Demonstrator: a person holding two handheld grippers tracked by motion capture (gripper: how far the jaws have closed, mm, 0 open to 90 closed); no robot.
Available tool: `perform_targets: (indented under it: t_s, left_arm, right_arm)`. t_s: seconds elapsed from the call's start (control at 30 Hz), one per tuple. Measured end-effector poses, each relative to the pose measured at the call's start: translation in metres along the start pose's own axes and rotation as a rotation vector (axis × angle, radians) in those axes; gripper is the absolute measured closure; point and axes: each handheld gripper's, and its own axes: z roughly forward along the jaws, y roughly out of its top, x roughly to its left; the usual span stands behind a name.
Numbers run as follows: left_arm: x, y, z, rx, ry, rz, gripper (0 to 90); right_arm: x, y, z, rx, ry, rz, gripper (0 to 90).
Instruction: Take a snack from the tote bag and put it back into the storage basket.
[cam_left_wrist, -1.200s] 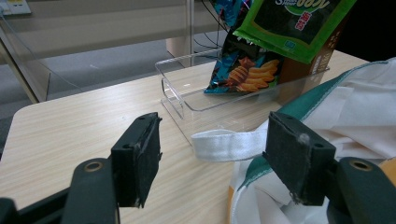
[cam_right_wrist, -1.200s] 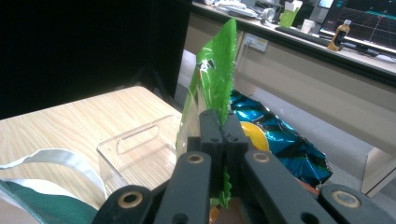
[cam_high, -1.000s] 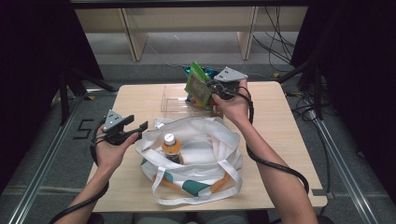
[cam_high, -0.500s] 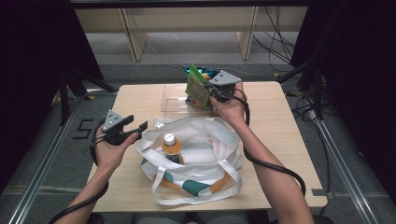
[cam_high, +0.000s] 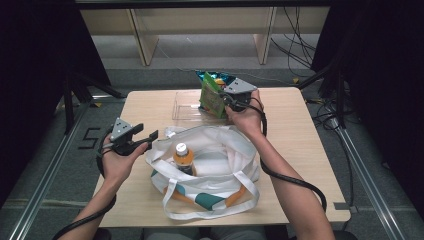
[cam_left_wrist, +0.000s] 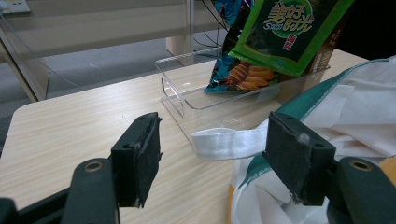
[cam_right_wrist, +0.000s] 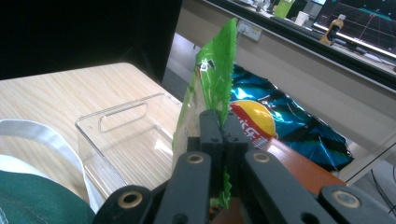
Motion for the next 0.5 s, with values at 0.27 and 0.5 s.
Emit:
perform_targets:
  t_s: [0.27, 0.5]
  left_arm:
    - [-0.0007, 0.0001, -0.0001, 0.001, -0.001, -0.001, 34.9]
    - [0.0000, -0.0001, -0.0004, -0.001, -0.001, -0.001, 34.9]
  right_arm:
    - [-0.0011, -0.0019, 0.0004, 0.006, -0.007, -0.006, 90.0]
    - [0.0006, -0.0059, 0.0044, 0.025, 0.009, -0.011, 90.0]
